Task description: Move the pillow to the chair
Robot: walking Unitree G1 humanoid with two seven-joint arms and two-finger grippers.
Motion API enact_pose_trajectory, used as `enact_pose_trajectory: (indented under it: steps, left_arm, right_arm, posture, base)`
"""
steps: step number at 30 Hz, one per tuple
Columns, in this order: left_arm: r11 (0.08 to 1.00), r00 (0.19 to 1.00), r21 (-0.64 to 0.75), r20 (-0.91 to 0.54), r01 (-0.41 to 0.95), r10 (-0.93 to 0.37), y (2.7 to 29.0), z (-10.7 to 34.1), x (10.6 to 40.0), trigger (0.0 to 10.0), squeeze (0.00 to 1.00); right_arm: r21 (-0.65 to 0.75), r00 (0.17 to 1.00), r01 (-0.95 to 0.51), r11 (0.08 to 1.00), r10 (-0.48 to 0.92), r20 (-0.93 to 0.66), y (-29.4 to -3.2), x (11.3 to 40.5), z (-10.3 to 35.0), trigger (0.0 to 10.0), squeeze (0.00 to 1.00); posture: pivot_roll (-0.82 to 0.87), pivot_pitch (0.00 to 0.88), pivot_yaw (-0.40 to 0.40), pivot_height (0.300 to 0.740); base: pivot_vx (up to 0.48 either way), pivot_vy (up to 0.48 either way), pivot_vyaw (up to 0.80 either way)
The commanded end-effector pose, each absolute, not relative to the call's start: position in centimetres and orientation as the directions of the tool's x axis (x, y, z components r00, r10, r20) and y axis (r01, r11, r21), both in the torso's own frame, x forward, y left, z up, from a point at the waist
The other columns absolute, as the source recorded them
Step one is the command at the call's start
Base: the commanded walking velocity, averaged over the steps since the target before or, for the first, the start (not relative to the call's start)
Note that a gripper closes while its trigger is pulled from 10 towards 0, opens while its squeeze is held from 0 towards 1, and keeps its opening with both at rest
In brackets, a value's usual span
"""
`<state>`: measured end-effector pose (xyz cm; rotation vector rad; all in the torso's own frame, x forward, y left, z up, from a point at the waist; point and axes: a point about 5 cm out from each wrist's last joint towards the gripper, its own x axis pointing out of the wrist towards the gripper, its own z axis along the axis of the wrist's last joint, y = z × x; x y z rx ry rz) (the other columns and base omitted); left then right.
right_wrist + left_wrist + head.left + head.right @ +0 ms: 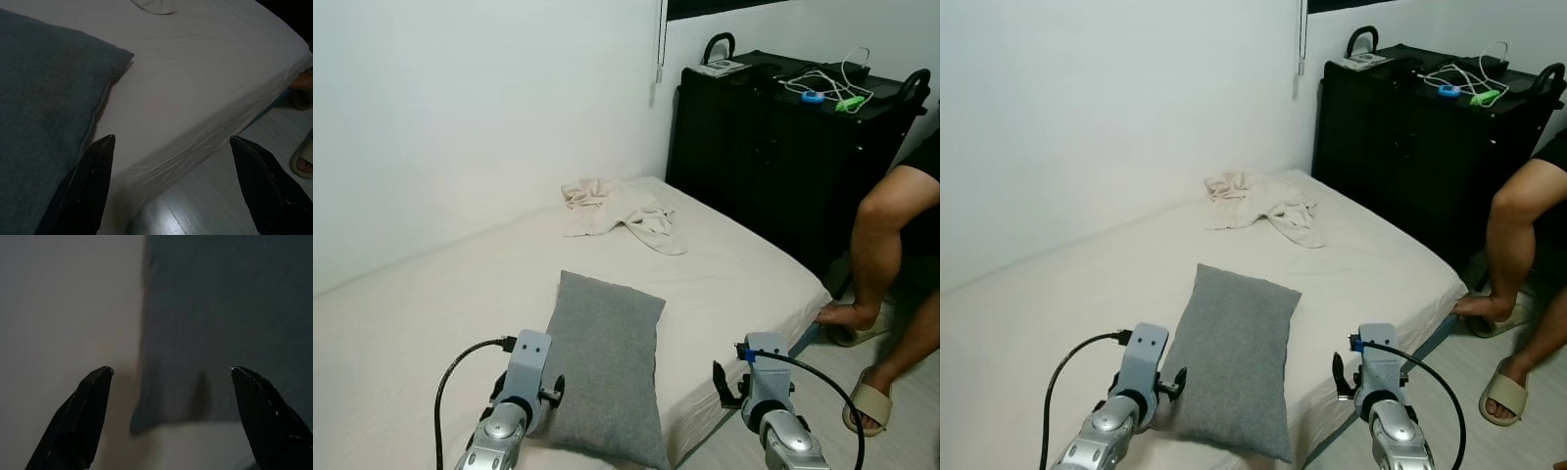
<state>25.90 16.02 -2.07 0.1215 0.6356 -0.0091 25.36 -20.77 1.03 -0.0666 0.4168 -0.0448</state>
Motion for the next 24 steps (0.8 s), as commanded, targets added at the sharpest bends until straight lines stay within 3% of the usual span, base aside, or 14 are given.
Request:
enact_pose_trajectory:
  steps: [1, 7, 10, 24]
  left_arm:
    - [0.996, 0.747, 0.082, -0.66, -0.025, 0.073, 16.9, -3.1, 25.1, 10.0, 0.0]
    - [0.997, 0.73, 0.062, -0.679, -0.042, 0.073, 17.1, -3.3, 24.9, 10.0, 0.0]
    - [0.998, 0.739, 0.057, -0.671, -0.027, 0.058, 16.8, -3.1, 25.1, 10.0, 0.0]
    - [0.98, 0.74, -0.016, -0.653, 0.2, -0.162, 13.3, -2.7, 24.8, 10.0, 0.0]
  right_arm:
    - [-0.063, 0.911, 0.031, 0.998, -0.055, -0.408, -20.6, 25.3, 1.0, 10.0, 0.0]
    - [-0.068, 0.926, -0.013, 0.998, -0.013, -0.378, -20.2, 25.3, 1.4, 10.0, 0.0]
    - [-0.072, 0.928, -0.084, 0.994, 0.051, -0.37, -19.5, 25.3, 1.5, 10.0, 0.0]
    - [-0.057, 0.916, -0.093, 0.994, 0.063, -0.396, -19.4, 25.1, 1.1, 10.0, 0.0]
  posture:
    - [-0.14, 0.044, 0.025, 0.738]
    - [-0.13, 0.045, 0.024, 0.738]
    - [-0.13, 0.044, 0.022, 0.738]
    - [-0.13, 0.042, 0.023, 0.738]
  base:
    - [0.0, 0.0, 0.0]
    - [0.0, 0.0, 0.0]
    - [0.0, 0.0, 0.8]
    - [0.0, 0.0, 0.8]
